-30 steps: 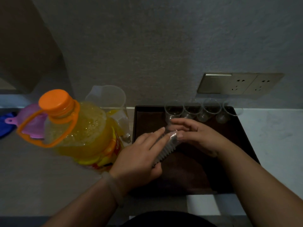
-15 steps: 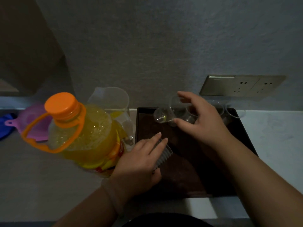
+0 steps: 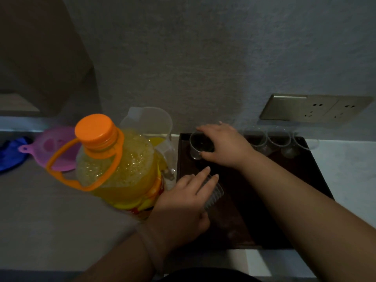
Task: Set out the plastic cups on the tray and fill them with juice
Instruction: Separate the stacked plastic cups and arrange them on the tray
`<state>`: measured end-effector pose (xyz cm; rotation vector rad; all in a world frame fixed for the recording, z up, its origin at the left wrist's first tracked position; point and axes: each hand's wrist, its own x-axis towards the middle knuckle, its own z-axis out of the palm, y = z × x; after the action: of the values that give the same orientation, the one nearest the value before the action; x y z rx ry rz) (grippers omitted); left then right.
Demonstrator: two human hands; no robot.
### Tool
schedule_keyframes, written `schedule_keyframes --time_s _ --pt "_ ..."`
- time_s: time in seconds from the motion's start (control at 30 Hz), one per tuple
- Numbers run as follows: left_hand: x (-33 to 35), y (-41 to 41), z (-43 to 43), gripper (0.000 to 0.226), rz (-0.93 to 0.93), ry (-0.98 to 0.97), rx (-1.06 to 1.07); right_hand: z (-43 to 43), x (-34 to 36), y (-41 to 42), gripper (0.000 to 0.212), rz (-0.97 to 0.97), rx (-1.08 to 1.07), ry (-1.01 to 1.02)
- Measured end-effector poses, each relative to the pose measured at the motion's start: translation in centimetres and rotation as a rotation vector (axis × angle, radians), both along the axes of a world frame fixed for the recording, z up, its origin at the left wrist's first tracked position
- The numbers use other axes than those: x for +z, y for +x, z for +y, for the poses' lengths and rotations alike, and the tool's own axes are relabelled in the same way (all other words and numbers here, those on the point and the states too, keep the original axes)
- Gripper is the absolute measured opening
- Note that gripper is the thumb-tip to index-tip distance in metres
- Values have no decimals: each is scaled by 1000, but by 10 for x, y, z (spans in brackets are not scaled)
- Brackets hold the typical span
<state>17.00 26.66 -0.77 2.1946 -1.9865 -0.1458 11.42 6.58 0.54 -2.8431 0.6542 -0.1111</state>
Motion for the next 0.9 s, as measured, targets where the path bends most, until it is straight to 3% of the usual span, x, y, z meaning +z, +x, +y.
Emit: schedule_keyframes --time_s 0.33,0.5,0.6,0.77,0.9 --pt "1 2 -2 84 7 6 1 0 -2 -5 79 -44 -15 30" --pt "2 1 -1 85 26 -11 -9 28 13 -49 54 -309 -131 127" --pt "3 3 1 81 0 2 -13 44 11 -79 37 -349 -198 402" --pt "5 2 3 78 6 -13 -44 47 -11 -95 61 -135 -231 1062" --pt "4 1 7 73 12 -40 -73 53 -25 -92 59 -267 -282 1396"
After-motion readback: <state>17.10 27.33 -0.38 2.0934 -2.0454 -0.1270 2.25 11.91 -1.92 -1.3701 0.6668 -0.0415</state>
